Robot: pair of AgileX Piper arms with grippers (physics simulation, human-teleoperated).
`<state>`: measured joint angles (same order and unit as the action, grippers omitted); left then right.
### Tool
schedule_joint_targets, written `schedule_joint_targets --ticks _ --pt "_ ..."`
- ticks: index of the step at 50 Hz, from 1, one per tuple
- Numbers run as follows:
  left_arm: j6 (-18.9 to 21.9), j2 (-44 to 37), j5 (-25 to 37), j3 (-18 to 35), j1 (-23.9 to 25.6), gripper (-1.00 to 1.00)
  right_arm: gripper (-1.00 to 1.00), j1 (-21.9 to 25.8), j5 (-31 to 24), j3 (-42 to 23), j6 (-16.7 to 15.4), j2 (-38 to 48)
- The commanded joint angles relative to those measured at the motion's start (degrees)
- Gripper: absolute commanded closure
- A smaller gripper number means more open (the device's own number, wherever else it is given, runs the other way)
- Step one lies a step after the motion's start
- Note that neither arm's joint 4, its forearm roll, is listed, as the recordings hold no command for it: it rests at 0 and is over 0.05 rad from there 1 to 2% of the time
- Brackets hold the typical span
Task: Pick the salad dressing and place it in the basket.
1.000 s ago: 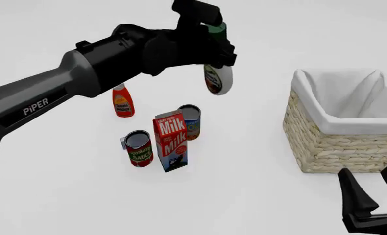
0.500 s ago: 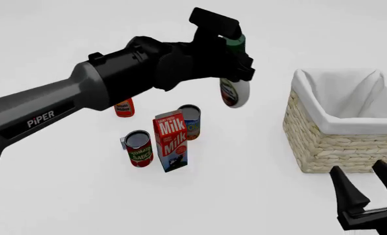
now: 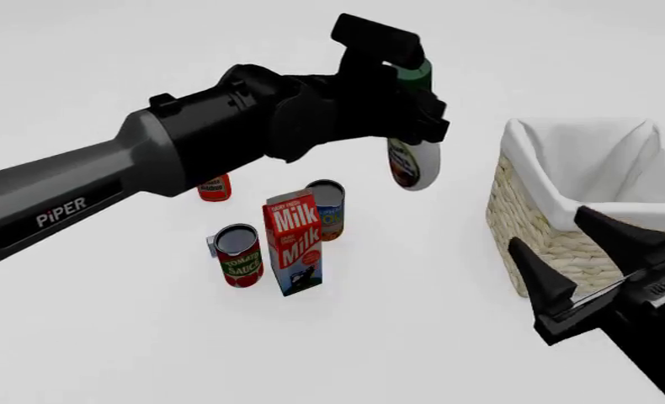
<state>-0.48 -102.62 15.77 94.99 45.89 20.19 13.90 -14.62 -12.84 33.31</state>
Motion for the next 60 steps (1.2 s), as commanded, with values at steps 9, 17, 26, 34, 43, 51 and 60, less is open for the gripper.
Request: schedule_joint_targets --ticks 9,17,26,34,43,51,60 --pt "-0.11 0.99 0.25 0.34 1.02 1.00 -1.00 8.43 12.10 -5.00 -3.76 13.43" --pt "-0.16 0.73 0.06 0.17 1.17 1.00 -1.00 9.49 15.66 -6.10 -3.19 16.61" --pt "-0.49 0.96 -0.01 -0.20 1.75 1.00 -1.00 9.11 19.85 -6.34 -4.18 19.32" --pt "-0.72 1.38 0.02 -0.49 2.23 1.00 -1.00 8.26 24.01 -6.18 -5.74 21.24" --pt "-0.83 2.07 0.14 -0.89 2.76 1.00 -1.00 8.15 27.62 -6.06 -5.98 23.23" --pt "-1.18 2.82 0.21 -1.47 3.03 1.00 -1.00 8.12 29.43 -6.38 -6.35 24.55" --pt "-1.37 3.43 0.31 -1.81 3.24 1.00 -1.00 8.41 31.53 -7.01 -6.29 26.83"
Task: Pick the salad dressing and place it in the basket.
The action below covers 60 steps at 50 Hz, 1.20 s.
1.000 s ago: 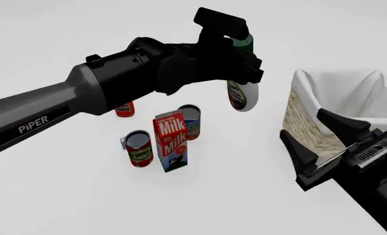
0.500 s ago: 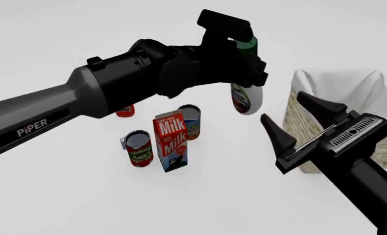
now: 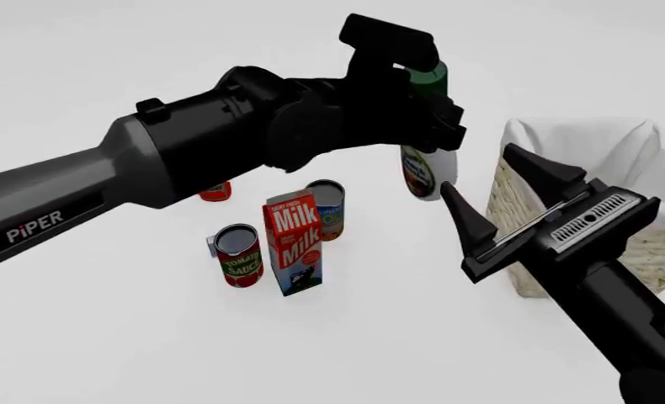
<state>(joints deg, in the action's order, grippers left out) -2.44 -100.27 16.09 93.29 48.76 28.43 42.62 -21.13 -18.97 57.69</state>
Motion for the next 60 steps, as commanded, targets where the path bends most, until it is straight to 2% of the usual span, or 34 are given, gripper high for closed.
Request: schedule_joint_targets --ticks 1,30,60 --pt "0.71 1.19 -0.06 -0.23 0.47 1.00 -1.00 0.21 3.05 -0.60 -0.11 2.76" --pt "0.59 2.91 -0.09 -1.80 2.59 1.00 -1.00 0.16 10.76 -1.92 0.22 9.68" --pt "1.05 4.44 -0.27 -3.24 4.93 1.00 -1.00 0.80 11.67 -5.28 -0.10 14.39"
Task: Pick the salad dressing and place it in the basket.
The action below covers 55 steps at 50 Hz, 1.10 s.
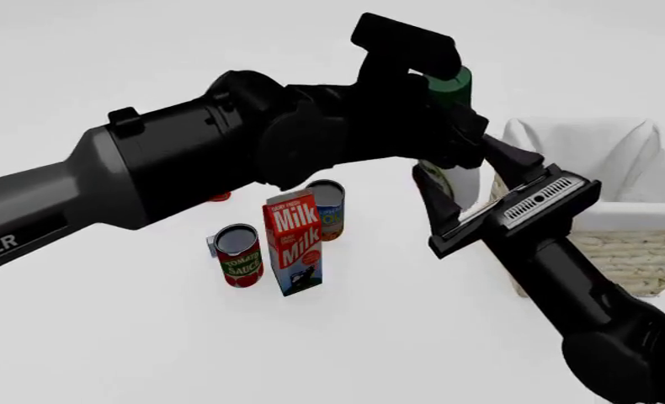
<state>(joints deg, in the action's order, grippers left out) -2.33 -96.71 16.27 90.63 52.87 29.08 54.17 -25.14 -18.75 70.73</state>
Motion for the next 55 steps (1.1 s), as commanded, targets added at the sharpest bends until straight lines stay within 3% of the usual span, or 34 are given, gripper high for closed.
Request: schedule_joint_targets --ticks 1,11,12,36,37,55 --pt "0.96 1.02 -0.55 -0.79 0.91 1.00 -1.00 0.10 0.03 -1.45 -0.31 1.46" --pt "1.09 1.73 -0.68 -1.36 1.65 1.00 -1.00 0.12 -0.45 -2.30 0.02 1.94" --pt "1.06 1.75 -0.67 -1.38 1.68 1.00 1.00 0.13 -0.48 -2.27 0.07 1.78" --pt "1.41 2.27 -0.68 -1.92 2.63 1.00 1.00 1.56 -0.07 -1.84 -0.49 1.83" --pt "0.92 1.90 0.02 -1.62 3.67 -1.00 1.00 1.55 -0.05 -1.85 -0.44 1.86" --pt "2.40 2.91 1.42 -0.82 4.04 -1.00 1.00 1.75 -0.03 -1.94 -0.75 2.19"
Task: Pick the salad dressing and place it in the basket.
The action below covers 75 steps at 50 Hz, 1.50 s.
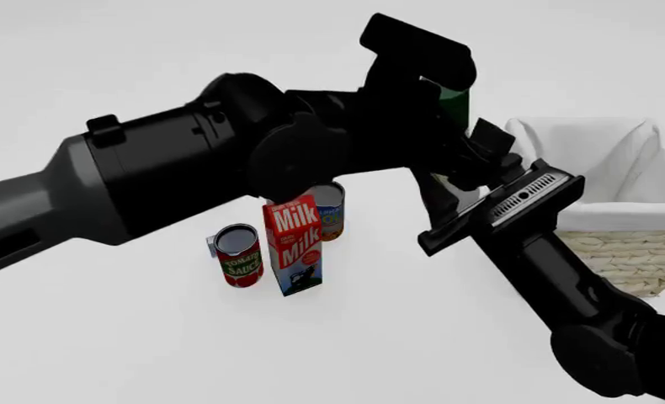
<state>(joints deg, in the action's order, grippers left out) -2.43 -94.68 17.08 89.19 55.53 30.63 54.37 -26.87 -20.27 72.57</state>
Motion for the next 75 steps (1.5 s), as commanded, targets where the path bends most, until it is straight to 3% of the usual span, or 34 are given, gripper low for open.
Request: schedule_joint_targets --ticks 1,27,35,43,47,57,62,64,68,75 --pt "2.50 0.88 0.61 0.62 1.38 -1.00 1.00 0.20 -0.23 -0.21 0.76 0.35" --pt "7.00 10.77 6.76 6.86 -0.03 -1.00 1.00 -0.08 1.47 0.90 1.74 1.60" --pt "6.72 13.62 7.22 7.75 -0.83 -1.00 1.00 -0.27 1.15 1.08 1.99 1.03" --pt "6.95 22.34 3.14 0.89 -2.34 -1.00 1.00 -0.89 0.51 1.60 2.58 -0.78" --pt "5.23 28.49 -1.47 -5.98 -5.55 -1.00 1.00 -1.43 0.12 1.81 3.03 -1.88" --pt "5.73 37.80 -9.21 -21.05 -11.27 -1.00 1.00 -2.26 -1.23 1.71 3.24 -3.93" --pt "8.16 42.37 -14.23 -28.20 -17.37 -1.00 1.00 -2.75 -2.07 1.79 3.44 -5.39" --pt "5.37 43.71 -15.55 -30.94 -20.03 -1.00 1.00 -2.87 -2.58 1.74 3.47 -5.95" --pt "7.94 47.26 -20.02 -37.87 -25.67 -1.00 1.00 -3.61 -3.80 1.53 3.39 -7.43" --pt "7.45 52.50 -25.17 -47.70 -33.59 -1.00 1.00 -5.28 -7.12 0.74 3.80 -11.83"
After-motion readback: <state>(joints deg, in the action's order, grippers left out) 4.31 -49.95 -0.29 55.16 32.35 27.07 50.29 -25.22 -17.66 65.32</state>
